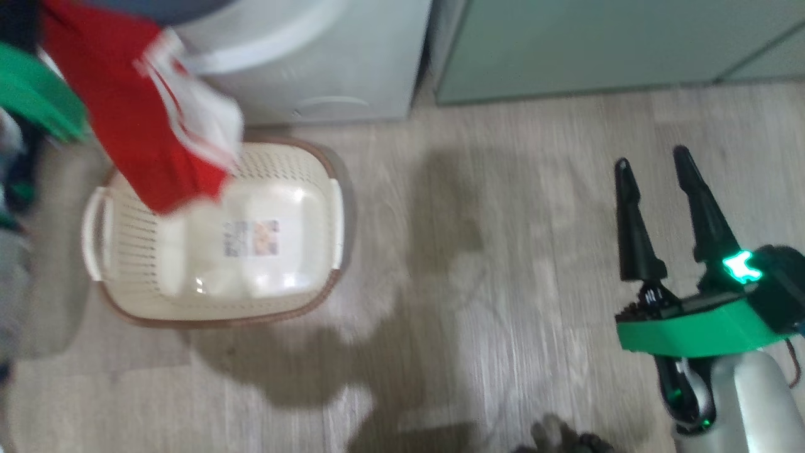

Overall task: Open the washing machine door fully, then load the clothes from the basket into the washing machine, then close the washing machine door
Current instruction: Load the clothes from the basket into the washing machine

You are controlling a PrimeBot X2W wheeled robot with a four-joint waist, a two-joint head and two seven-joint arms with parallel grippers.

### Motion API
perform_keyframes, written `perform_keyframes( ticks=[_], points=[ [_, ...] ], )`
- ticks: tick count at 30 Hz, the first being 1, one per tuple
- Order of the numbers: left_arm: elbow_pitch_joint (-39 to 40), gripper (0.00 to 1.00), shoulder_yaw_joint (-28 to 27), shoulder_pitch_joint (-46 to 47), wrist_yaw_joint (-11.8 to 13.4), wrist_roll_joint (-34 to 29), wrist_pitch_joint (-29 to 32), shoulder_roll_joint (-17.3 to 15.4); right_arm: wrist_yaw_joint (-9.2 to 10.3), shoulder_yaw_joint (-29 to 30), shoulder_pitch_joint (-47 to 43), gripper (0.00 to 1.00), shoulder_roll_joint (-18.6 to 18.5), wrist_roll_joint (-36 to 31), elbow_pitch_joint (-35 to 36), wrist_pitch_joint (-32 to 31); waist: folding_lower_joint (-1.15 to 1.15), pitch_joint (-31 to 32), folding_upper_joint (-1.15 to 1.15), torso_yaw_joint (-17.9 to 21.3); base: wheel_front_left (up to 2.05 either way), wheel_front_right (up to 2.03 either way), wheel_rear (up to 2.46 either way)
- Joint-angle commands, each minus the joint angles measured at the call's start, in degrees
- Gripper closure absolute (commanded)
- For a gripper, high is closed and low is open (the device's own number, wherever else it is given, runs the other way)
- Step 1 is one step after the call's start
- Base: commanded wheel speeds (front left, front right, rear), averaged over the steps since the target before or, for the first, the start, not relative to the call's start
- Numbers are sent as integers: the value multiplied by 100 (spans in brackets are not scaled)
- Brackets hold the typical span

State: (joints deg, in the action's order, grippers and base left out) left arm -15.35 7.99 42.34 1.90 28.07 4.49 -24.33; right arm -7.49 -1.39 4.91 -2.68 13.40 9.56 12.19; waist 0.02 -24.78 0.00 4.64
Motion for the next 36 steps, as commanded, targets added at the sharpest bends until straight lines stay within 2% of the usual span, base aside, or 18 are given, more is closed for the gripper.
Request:
perform_keyframes(
  ticks=[1,7,13,20,24,29,36],
  points=[
    [-5,100,-273,485,-56,41,154,-441,0,-198,159,0,-20,74,141,100,-2,-611,0,482,0,0,0],
    [-820,100,-258,1830,-294,55,995,-1006,0,-419,455,0,-20,288,-29,252,-2,-1269,0,883,0,0,0],
    [-1455,100,-250,2735,-433,52,1766,-1536,0,-609,707,0,-20,519,29,278,-2,-1803,0,1217,0,0,0],
    [-1638,100,-174,3585,-477,-164,2113,-2033,0,-774,827,0,-20,700,129,280,-2,-2285,0,1524,0,0,0],
    [-1657,100,-167,4074,-426,-360,1826,-2206,0,-866,880,0,-20,802,165,280,-2,-2447,0,1693,0,0,0],
    [-1735,100,-195,4497,-349,-520,1223,-2246,0,-921,897,0,-20,861,197,280,-2,-2522,0,1814,0,0,0],
    [-2118,100,-243,4914,-211,-711,33,-2198,0,-920,885,0,-20,896,253,280,-2,-2567,0,1874,0,0,0]
  ],
)
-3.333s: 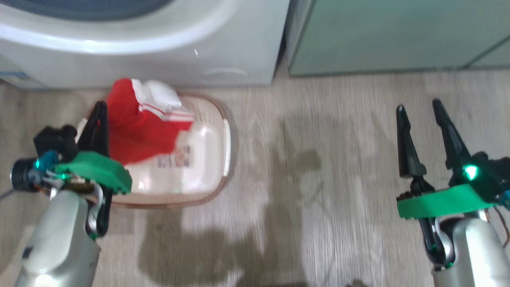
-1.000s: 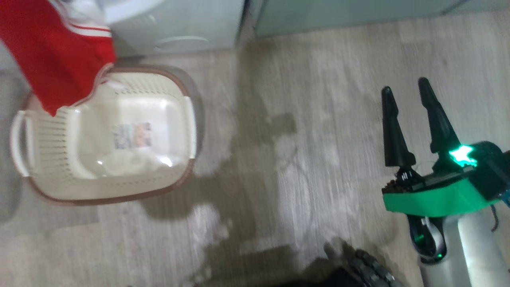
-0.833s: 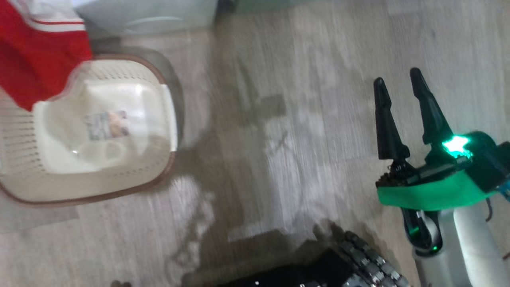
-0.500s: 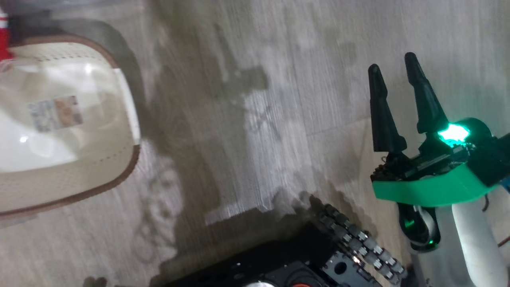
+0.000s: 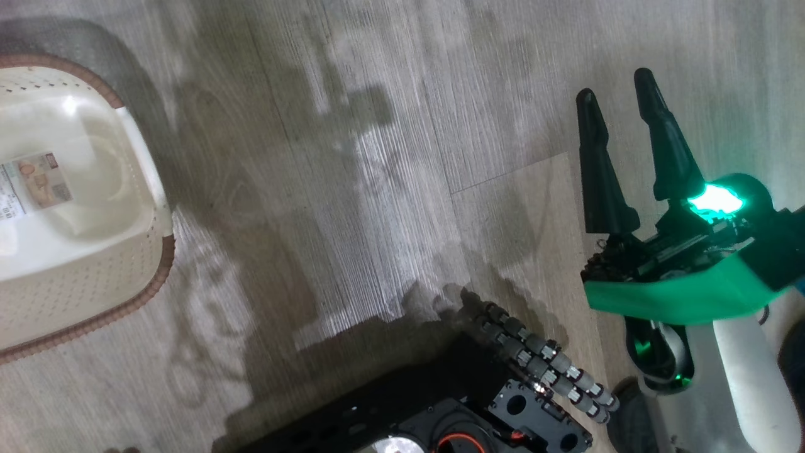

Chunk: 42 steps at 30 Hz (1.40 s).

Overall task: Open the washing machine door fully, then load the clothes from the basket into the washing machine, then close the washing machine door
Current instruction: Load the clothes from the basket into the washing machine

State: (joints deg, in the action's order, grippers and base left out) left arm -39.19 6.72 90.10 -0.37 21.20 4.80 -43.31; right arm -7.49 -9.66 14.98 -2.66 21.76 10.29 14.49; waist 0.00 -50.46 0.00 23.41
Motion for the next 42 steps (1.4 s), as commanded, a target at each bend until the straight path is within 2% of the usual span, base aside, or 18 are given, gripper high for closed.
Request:
perform_keyframes(
  ticks=[1,6,7,8,9,17,23,26,28,32,35,36,42],
  points=[
    [115,100,-119,121,-11,10,-43,-273,0,-84,-124,0,-21,59,185,51,0,4,0,-15,0,0,0],
    [-599,100,-159,-99,-241,273,-123,-130,0,-47,-138,0,-21,9,165,51,0,57,0,-90,0,0,0],
    [-699,71,-154,-138,-260,287,-184,-112,0,-38,-134,0,-21,-9,162,51,0,73,0,-109,0,0,0],
    [-790,4,-174,-155,-274,327,-251,-82,0,-31,-129,0,-21,-26,160,51,0,84,0,-126,0,0,0],
    [-855,0,-159,-178,-300,329,-350,-59,0,-20,-122,0,-21,-49,159,51,0,103,0,-150,0,0,0],
    [-1178,0,31,-559,-475,294,-1267,198,0,131,-127,0,-21,-256,80,51,0,471,0,-438,0,0,0],
    [-734,0,31,-1446,-340,313,-1868,535,0,275,-165,0,-21,-453,-23,51,0,869,0,-785,0,0,0],
    [-29,0,-121,-2203,-139,382,-1959,770,0,390,-199,0,-21,-547,-64,51,0,1079,0,-980,0,0,0],
    [743,0,-239,-2848,67,345,-1973,947,0,474,-223,0,-21,-617,-103,51,0,1224,0,-1110,0,0,0],
    [2555,0,-416,-4415,604,183,-1977,1451,0,639,-260,0,-21,-710,-188,51,0,1498,0,-1357,0,0,0],
    [3600,0,-388,-5519,937,46,-1978,1738,0,715,-239,0,-21,-783,-300,51,0,1681,0,-1498,0,0,0],
    [4085,0,-375,-6140,1124,-36,-1978,1857,0,762,-219,0,-21,-822,-391,51,0,1801,0,-1581,0,0,0],
    [4739,0,-194,-7222,1321,-176,-1978,2107,0,831,-240,0,-21,-915,-587,51,0,2099,0,-1769,0,0,0]
  ],
)
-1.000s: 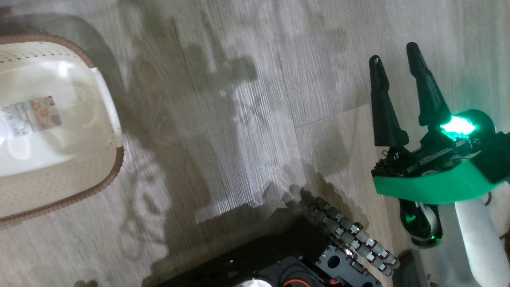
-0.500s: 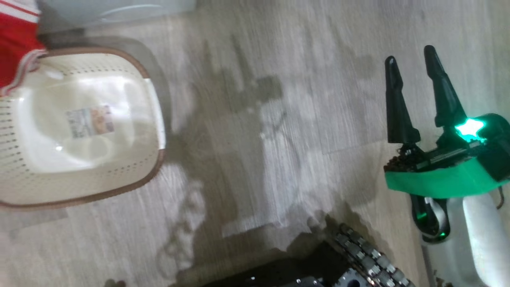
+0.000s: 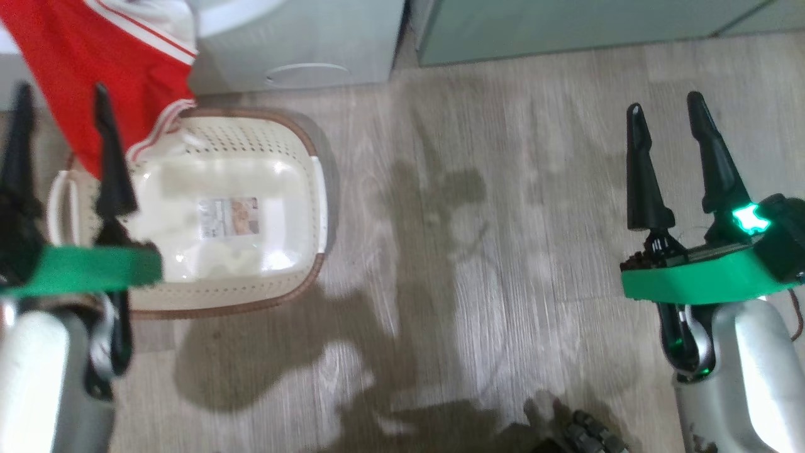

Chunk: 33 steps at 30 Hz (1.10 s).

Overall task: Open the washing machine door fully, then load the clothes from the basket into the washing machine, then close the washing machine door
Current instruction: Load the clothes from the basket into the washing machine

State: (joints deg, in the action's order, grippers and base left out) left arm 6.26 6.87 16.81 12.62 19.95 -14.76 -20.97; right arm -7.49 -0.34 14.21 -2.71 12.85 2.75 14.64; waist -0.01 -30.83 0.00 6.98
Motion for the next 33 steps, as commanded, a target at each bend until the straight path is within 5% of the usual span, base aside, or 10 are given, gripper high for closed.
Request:
perform_keyframes(
  ticks=[1,14,33],
  points=[
    [259,0,-180,-43,33,-60,-23,-75,0,-93,-178,0,-17,-42,128,36,1,196,0,-156,0,0,0],
    [-5,0,204,-1015,-68,-52,36,211,0,-23,-693,0,-17,-107,-255,34,1,1042,0,-368,0,0,0],
    [-263,0,351,-905,-178,31,79,216,0,-31,-750,0,-17,-138,-147,-60,1,1016,0,-450,0,0,0]
  ],
)
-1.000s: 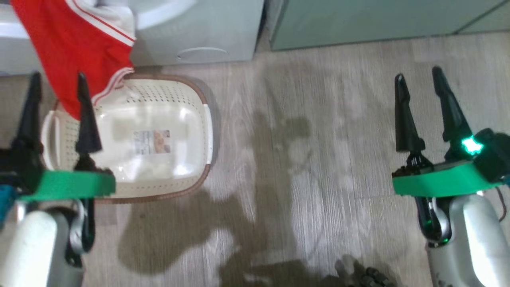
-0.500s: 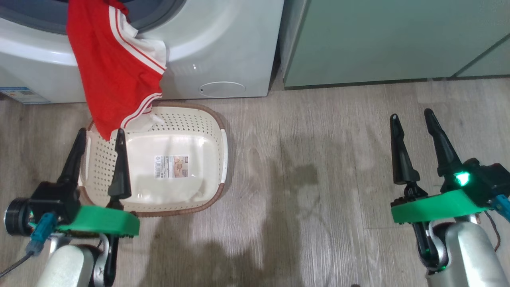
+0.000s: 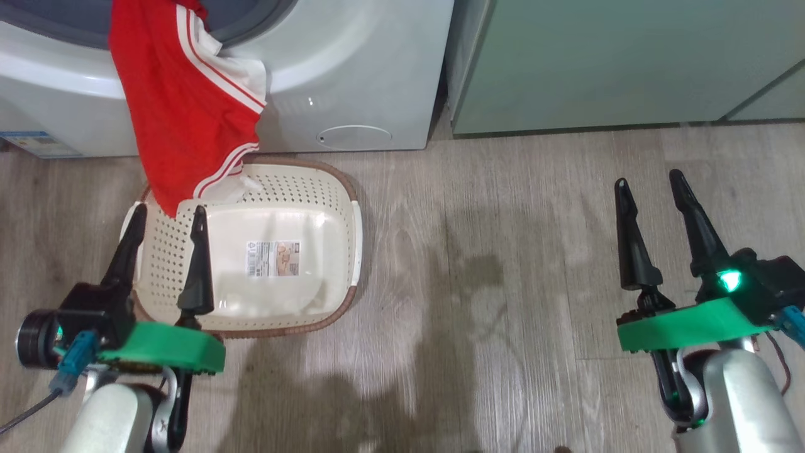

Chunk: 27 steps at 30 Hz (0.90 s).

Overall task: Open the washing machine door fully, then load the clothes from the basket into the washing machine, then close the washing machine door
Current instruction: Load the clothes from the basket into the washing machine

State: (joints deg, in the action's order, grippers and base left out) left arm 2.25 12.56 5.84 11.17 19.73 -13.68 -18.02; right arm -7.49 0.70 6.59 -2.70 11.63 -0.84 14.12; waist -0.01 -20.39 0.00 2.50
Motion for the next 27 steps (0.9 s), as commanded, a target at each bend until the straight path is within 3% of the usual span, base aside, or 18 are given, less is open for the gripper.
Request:
perform_keyframes(
  ticks=[1,10,20,27],
  points=[
    [122,0,-212,227,-41,60,-19,-80,0,-132,21,0,-18,-15,235,-12,1,-67,0,-2,0,0,0],
    [-636,0,-118,1163,-385,294,347,-112,0,-214,226,0,-18,10,492,-30,1,-775,0,67,0,0,0],
    [-3195,0,-313,3192,-938,768,936,-322,0,-576,735,0,-18,151,664,48,1,-2028,0,581,0,0,0],
    [-4608,0,-479,4074,-924,821,936,-578,0,-677,891,0,-18,358,628,83,1,-2358,0,840,0,0,0]
  ],
)
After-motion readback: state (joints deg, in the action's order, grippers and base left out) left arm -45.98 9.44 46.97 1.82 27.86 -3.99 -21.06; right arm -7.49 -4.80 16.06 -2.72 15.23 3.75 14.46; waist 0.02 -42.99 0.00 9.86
